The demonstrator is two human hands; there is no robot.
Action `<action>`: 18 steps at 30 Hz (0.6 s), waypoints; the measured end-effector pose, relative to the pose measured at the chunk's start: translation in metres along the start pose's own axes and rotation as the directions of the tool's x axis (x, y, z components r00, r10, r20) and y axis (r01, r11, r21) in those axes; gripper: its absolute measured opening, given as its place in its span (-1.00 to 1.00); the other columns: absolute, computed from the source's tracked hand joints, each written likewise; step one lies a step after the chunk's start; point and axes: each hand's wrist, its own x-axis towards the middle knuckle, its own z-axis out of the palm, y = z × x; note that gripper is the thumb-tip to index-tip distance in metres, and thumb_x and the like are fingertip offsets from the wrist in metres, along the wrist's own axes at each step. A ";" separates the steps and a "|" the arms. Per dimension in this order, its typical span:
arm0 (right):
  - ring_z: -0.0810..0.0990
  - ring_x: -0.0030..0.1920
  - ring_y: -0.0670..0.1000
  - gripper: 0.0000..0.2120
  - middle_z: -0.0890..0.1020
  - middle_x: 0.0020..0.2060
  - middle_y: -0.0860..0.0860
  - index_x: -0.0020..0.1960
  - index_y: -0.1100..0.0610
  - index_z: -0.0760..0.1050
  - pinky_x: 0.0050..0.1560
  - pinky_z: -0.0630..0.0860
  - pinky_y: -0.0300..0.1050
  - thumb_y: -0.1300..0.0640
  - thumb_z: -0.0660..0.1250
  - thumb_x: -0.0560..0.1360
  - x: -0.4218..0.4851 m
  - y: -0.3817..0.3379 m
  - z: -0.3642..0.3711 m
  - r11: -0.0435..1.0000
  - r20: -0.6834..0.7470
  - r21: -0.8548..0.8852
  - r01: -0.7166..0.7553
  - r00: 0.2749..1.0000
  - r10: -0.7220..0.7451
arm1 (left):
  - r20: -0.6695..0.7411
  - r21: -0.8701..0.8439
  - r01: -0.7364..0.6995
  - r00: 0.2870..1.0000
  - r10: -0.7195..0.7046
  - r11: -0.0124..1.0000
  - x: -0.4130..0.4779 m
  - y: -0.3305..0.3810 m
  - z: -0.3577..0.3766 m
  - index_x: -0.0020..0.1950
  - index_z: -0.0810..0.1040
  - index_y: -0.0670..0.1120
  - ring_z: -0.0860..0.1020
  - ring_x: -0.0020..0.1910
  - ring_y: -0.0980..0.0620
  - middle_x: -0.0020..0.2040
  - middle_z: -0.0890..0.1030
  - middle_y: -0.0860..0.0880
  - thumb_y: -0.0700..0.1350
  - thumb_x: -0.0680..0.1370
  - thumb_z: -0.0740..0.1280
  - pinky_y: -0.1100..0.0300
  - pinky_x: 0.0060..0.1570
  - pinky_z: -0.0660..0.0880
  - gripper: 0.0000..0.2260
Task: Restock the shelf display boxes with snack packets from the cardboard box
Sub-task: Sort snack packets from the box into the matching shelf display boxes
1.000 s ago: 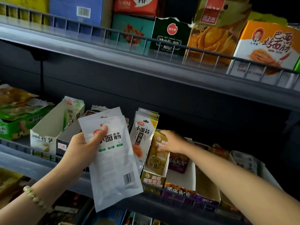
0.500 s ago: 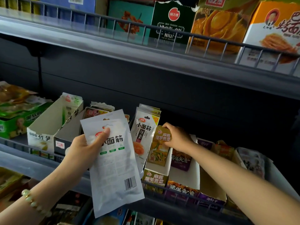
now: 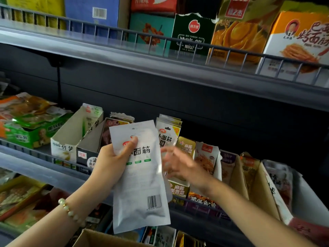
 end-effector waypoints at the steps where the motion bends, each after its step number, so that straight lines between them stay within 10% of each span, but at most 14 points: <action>1: 0.63 0.03 -0.15 -0.67 0.61 0.06 -0.16 0.19 -0.17 0.37 -0.04 0.59 -0.23 -0.09 0.35 0.46 -0.011 -0.002 0.011 0.999 0.059 0.036 -0.022 0.998 0.020 | -0.003 -0.002 -0.002 1.000 0.002 1.000 -0.003 0.000 0.002 -0.22 0.61 -0.15 0.65 -0.35 0.05 -0.35 0.69 0.00 0.03 0.53 0.35 0.22 -0.36 0.57 -0.73; 6: 0.67 0.00 -0.11 -0.53 0.67 -0.04 -0.16 0.17 -0.17 0.38 -0.11 0.61 -0.19 0.25 0.42 0.43 -0.039 0.001 0.037 0.981 -0.012 0.196 -0.004 1.000 0.007 | 0.001 -0.042 0.078 0.997 -0.078 0.996 -0.020 0.006 0.008 0.07 0.54 -0.15 0.65 -0.19 0.01 -0.13 0.68 -0.04 0.10 0.58 0.23 0.21 -0.31 0.56 -0.68; 11: 0.65 0.05 -0.10 -0.65 0.64 0.08 -0.11 0.11 -0.23 0.41 0.02 0.62 -0.09 0.08 0.43 0.43 -0.046 -0.002 0.040 0.991 -0.329 0.062 0.117 0.940 -0.090 | 0.206 0.313 -0.137 0.976 0.074 0.940 -0.057 0.007 0.000 0.35 0.23 0.22 0.30 0.35 0.08 0.32 0.26 0.08 0.41 0.45 0.08 0.11 0.31 0.32 -0.47; 14: 0.61 0.02 -0.16 -0.73 0.59 0.05 -0.14 0.13 -0.28 0.41 -0.01 0.57 -0.24 -0.21 0.19 0.43 -0.054 -0.018 0.052 0.991 -0.236 0.057 0.117 0.967 -0.100 | 0.468 0.206 0.015 0.876 -0.112 0.978 -0.080 0.019 0.001 0.12 0.36 0.28 0.52 0.03 0.41 0.16 0.50 0.22 0.41 0.48 0.01 0.48 -0.02 0.42 -0.65; 18: 0.67 0.00 0.06 -0.61 0.59 0.09 0.20 0.19 -0.13 0.55 0.00 0.57 -0.20 -0.15 0.01 0.59 -0.059 -0.025 0.054 0.984 -0.117 0.166 0.067 0.992 -0.048 | 0.461 -0.026 0.192 0.873 -0.159 0.981 -0.076 0.020 -0.013 0.16 0.49 0.03 0.68 -0.19 0.11 -0.09 0.72 -0.01 0.08 0.47 0.30 0.34 -0.34 0.54 -0.70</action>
